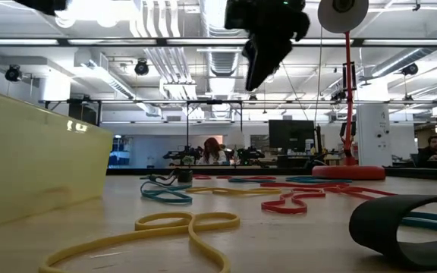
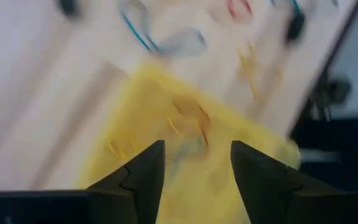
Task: Pick and place rubber bands into bin
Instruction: Put the red rubber band into the bin
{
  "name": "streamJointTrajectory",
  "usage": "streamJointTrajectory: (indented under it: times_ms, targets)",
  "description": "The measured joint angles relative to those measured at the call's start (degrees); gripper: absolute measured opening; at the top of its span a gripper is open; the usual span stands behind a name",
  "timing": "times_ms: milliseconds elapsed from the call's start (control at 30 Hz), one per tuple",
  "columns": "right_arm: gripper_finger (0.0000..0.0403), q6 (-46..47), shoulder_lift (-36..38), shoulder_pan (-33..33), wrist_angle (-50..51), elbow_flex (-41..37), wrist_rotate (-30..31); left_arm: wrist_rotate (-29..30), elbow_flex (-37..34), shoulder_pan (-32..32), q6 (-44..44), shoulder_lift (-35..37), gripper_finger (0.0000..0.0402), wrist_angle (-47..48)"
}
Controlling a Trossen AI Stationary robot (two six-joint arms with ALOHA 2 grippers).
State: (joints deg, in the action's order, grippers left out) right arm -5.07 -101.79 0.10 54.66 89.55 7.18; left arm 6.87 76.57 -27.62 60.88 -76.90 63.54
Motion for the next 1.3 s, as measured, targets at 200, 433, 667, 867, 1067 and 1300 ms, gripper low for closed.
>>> streamJointTrajectory:
  times_ms: [200,433,667,867,1067,1300]
  targets:
    - [0.0183,5.6,9.98,-0.28,-4.42,-11.64,0.05,2.58,-2.15,14.51,-10.63,2.84,0.0168,0.38]
    - [0.0183,14.8,18.94,-0.26,-6.95,-21.4,0.22,-1.12,-4.1,32.66,-25.33,2.86,0.0168,-0.06]
    - [0.0183,9.51,22.2,0.73,-8.39,-33.49,-3.69,-4.56,-6.53,43.49,-36.69,2.8,0.0168,-0.35]
    - [0.0182,9.33,19.32,0.9,-20.39,-42.38,-8.79,-5.81,-6.53,46.36,-41.33,2.8,0.0168,-2.08]
    - [0.0182,3.41,14.95,0.64,-31.51,-43.19,-8.73,-6.88,-6.8,46.32,-41.82,2.8,0.0168,-2.63]
    - [0.018,3.47,6.42,-0.39,-32.81,-41.32,-8.68,-6.95,-7.63,46.3,-43.45,2.86,0.0168,-3.06]
